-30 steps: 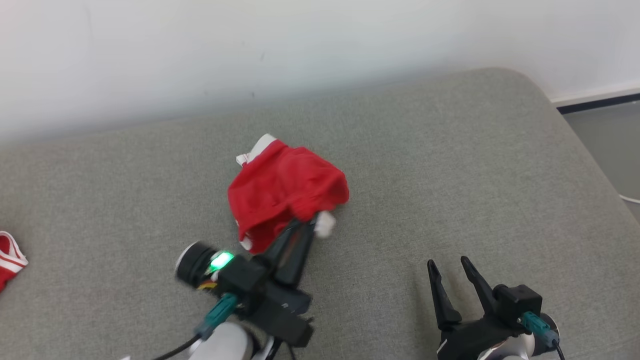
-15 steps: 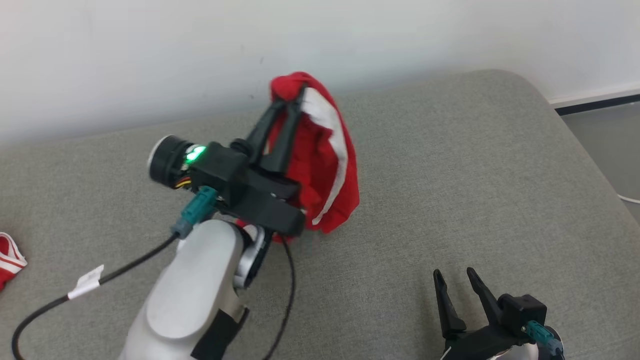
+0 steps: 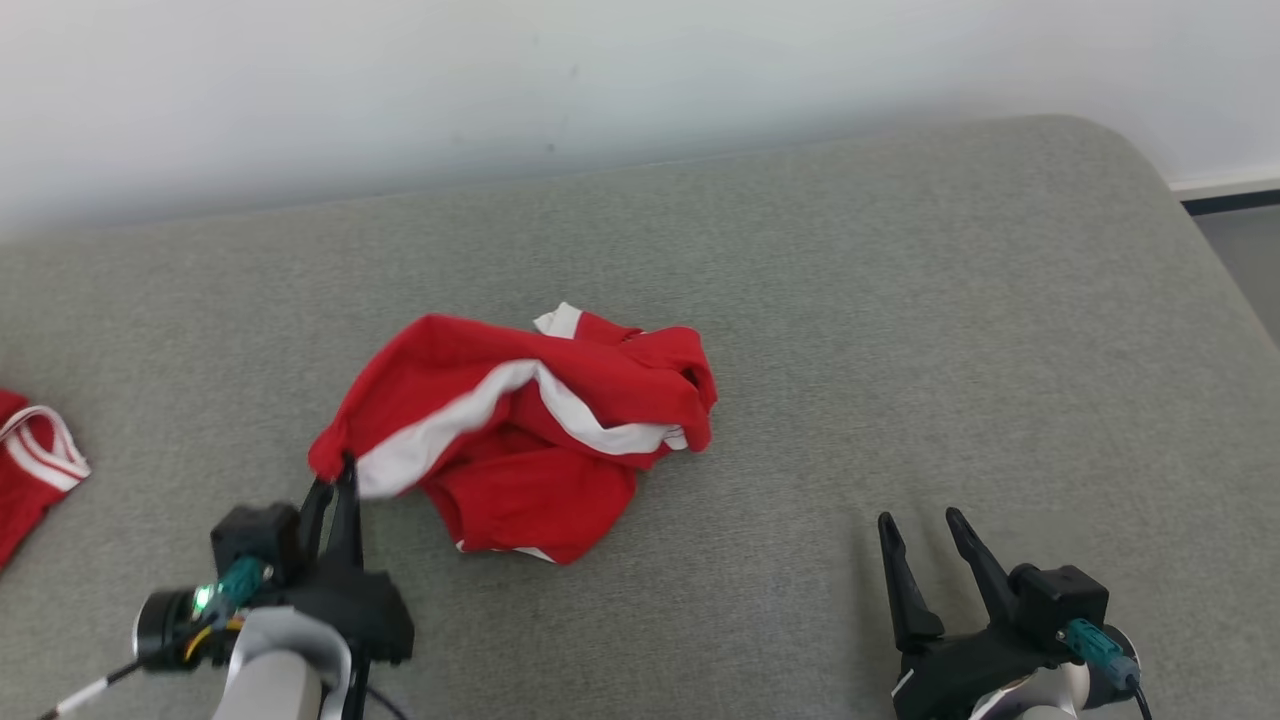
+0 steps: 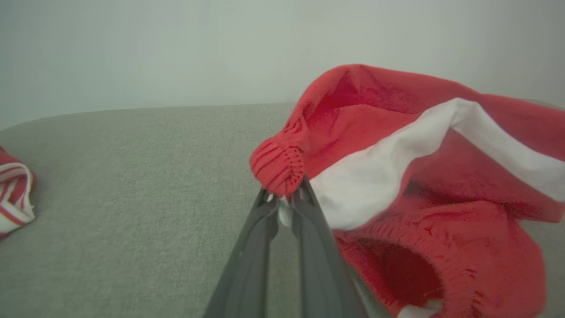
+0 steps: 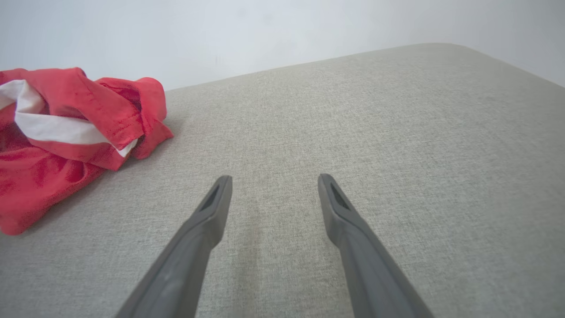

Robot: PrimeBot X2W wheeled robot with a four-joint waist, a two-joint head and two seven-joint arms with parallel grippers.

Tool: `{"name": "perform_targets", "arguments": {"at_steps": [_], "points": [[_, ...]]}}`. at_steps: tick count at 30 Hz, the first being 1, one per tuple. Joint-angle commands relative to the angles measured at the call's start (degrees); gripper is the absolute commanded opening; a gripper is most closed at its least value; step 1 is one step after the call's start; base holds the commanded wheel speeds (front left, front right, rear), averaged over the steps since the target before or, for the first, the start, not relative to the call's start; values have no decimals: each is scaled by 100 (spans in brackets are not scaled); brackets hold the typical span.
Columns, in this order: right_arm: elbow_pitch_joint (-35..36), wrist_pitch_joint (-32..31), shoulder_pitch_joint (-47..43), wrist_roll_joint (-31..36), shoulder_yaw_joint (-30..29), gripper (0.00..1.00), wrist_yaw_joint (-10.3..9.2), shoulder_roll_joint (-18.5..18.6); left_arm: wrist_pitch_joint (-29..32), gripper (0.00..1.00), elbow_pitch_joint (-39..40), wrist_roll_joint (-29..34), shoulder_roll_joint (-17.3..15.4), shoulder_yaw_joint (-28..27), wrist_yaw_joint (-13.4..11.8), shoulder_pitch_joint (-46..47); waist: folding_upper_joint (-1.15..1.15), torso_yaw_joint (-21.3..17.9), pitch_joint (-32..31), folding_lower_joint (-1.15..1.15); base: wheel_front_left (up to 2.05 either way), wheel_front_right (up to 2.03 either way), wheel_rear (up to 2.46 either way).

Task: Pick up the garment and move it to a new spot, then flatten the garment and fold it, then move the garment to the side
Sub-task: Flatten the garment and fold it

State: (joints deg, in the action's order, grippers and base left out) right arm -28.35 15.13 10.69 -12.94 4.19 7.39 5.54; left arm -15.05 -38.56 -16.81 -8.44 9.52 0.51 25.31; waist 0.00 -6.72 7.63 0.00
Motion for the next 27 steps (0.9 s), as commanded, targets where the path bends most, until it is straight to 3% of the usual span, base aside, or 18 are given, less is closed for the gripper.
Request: {"name": "perform_targets", "arguments": {"at_steps": [1, 4, 5, 15, 27], "points": [[35, 2, 64, 29, 31, 100, 20, 8, -19, 27, 1, 1, 2, -59, 7, -100, 0, 122, 25, 0, 0, 0, 0], [72, 2, 91, 29, 122, 100, 20, 41, -20, 49, -64, 4, 59, -270, 0, -425, 0, 245, -10, 0, 0, 0, 0], [86, 2, 98, 28, 168, 100, 20, 41, -19, 100, -58, 20, 75, -348, -14, -505, 0, 275, -26, 0, 0, 0, 0], [266, 2, 254, -49, 645, 100, 20, 120, -19, 100, 372, 326, 363, -723, 41, -1124, 0, 663, -110, 0, 0, 0, 0], [11, 2, 853, -66, 1164, 100, 20, 366, -19, 100, 665, 300, 559, -330, 209, -1469, 0, 1278, 170, 0, 0, 0, 0]]}}
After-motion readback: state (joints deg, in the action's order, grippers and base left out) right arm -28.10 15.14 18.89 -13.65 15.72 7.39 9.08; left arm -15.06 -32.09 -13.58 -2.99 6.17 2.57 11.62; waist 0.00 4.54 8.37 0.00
